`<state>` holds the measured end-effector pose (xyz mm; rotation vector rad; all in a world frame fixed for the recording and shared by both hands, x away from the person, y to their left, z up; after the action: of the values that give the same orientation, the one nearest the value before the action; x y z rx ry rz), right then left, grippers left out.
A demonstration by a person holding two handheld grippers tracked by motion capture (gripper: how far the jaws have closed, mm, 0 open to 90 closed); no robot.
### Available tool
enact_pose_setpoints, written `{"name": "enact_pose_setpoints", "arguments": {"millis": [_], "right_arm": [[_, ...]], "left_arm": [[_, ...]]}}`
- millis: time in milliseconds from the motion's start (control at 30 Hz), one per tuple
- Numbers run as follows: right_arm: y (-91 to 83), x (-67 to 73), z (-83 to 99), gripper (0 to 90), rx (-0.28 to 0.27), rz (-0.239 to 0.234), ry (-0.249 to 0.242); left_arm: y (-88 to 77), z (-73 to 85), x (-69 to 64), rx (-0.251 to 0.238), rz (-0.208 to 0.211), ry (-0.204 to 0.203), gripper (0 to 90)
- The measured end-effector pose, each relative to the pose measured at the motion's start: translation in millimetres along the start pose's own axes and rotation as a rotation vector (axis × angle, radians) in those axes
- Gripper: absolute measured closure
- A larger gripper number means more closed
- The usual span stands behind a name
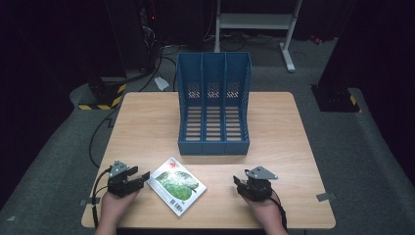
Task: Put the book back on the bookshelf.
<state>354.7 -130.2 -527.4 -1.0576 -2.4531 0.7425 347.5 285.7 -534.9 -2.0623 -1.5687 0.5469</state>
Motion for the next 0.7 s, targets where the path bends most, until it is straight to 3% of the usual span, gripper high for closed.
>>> {"name": "enact_pose_setpoints", "arguments": {"millis": [133,233,300,333,467,500,700], "right_arm": [[7.6,13.1,-5.1,46.1,0.006,-0.019,-0.022],[17.9,30.9,-10.7,43.8,0.010,-0.052,-0.037],[19.8,35.9,-11.2,43.0,0.013,-0.063,-0.045],[22.4,45.2,-9.9,42.6,0.023,-0.086,-0.072],[24.3,56.0,-4.0,42.2,0.038,-0.107,-0.092],[26.3,63.3,0.7,42.2,0.060,-0.119,-0.121],[29.9,70.9,3.1,42.7,0.082,-0.120,-0.153]], "left_arm": [[1.3,0.1,-3.2,0.005,0.012,0.015,40.9],[4.4,0.8,-10.8,0.016,0.066,0.029,43.1],[5.3,1.0,-13.2,0.020,0.066,0.039,43.4],[6.8,1.7,-17.0,0.031,0.076,0.051,43.7],[8.2,2.9,-20.9,0.044,0.095,0.060,46.4],[8.3,3.5,-23.3,0.046,0.106,0.065,46.7],[6.9,4.2,-26.1,0.048,0.104,0.067,46.4]]}}
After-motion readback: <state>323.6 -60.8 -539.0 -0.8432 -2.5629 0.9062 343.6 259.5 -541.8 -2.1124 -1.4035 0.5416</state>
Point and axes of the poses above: each handheld gripper's, and its own axes: y roughly forward along the jaws, z roughly out of its underside, x roughly to its left, the point moved 3 cm from there along y, roughly forward along the jaws, and after that the axes turned 10 degrees about -z, right-handed, at the moved point
